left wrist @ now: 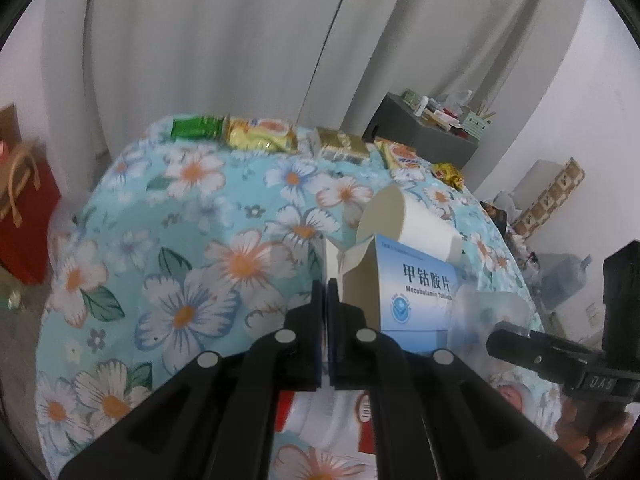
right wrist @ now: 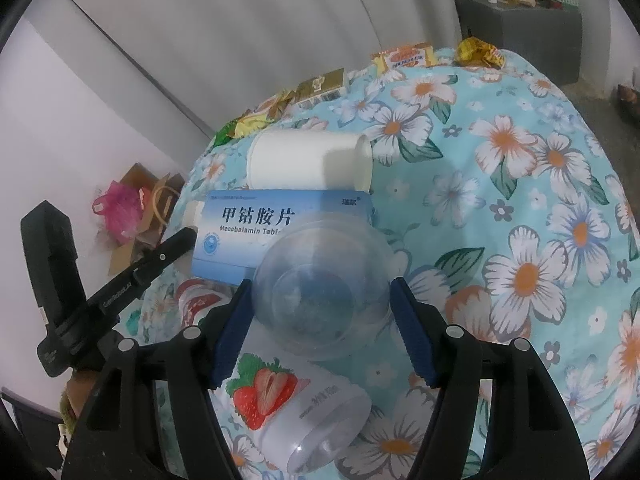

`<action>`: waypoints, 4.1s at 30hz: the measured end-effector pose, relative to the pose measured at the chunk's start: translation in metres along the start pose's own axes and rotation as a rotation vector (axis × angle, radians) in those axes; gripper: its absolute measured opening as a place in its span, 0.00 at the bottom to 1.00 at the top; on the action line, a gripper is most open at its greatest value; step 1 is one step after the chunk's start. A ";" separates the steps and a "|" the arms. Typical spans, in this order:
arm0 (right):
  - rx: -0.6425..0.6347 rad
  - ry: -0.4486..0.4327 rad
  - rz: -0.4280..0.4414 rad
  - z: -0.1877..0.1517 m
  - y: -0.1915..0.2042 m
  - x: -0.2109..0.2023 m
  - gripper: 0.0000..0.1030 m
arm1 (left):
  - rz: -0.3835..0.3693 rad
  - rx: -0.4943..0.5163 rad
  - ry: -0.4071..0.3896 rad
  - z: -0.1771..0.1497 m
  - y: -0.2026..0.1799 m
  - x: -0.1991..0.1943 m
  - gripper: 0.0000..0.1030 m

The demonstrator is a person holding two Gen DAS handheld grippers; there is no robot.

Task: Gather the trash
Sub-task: 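Grasp the white medicine box with the left tool while the right tool grasps the clear plastic cup, then carry medicine box and plastic cup to the blue wastebasket and release both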

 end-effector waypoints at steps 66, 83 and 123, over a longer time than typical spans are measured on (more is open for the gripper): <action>0.214 -0.248 0.048 -0.021 -0.090 -0.143 0.62 | -0.164 0.155 -0.275 0.006 -0.126 -0.114 0.01; 0.542 -0.393 -0.116 -0.091 -0.262 -0.230 0.62 | -0.390 0.328 -0.066 -0.015 -0.287 -0.033 0.01; 1.167 -0.119 -0.252 -0.239 -0.554 -0.131 0.79 | -0.456 0.403 0.658 -0.191 -0.509 0.276 0.45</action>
Point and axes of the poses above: each gripper's, at about its wrist camera, not at the fingertips, and x roughly the way its jaws point, y to its left, z to its top, the point moved 6 cm from there along x, roughly the way its jaws point, and after that the axes turned 14 degrees about -z, right-handed, at the moved point
